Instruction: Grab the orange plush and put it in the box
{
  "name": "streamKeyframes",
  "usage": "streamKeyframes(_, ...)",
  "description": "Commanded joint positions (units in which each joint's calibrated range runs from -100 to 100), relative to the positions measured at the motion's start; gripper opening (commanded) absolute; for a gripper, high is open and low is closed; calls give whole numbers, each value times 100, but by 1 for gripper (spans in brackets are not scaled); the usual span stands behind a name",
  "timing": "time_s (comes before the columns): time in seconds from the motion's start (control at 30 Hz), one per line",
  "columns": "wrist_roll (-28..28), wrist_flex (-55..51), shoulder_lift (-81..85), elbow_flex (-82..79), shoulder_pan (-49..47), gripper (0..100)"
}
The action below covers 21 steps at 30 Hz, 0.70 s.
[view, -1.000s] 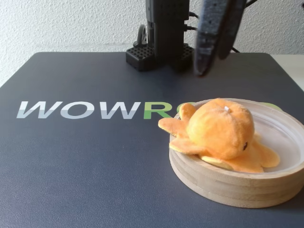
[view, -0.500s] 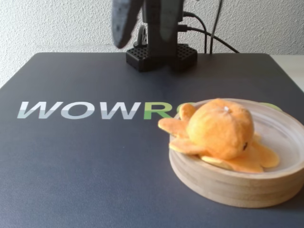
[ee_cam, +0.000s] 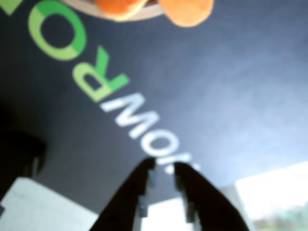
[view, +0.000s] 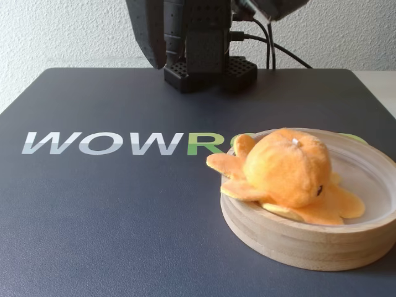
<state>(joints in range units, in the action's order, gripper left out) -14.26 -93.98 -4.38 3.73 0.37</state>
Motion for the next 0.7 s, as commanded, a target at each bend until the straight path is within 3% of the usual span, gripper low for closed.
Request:
streamKeyframes(0.0, 2, 51, 337, 62, -26, 4)
streamKeyframes(0.67, 54, 7, 345, 670, -451, 4)
